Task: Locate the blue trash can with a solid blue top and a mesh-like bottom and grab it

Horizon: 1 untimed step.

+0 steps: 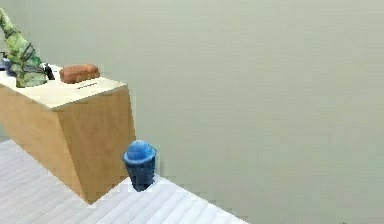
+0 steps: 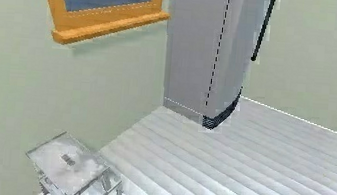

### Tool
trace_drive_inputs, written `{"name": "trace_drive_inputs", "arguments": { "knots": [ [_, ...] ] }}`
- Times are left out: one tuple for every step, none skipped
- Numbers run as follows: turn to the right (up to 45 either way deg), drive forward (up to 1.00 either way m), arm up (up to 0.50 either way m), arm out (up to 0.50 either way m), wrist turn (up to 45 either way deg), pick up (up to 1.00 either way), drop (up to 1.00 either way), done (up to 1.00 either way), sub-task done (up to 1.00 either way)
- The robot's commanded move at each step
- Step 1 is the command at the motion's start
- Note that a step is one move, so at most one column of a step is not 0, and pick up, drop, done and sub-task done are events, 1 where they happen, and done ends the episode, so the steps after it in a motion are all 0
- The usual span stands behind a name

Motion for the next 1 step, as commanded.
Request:
{"name": "trace_drive_inputs", "arguments": {
  "knots": [
    [-24.0,0.0,0.0,0.0,0.0,0.0,0.0,0.0,0.0]
  ]
}}
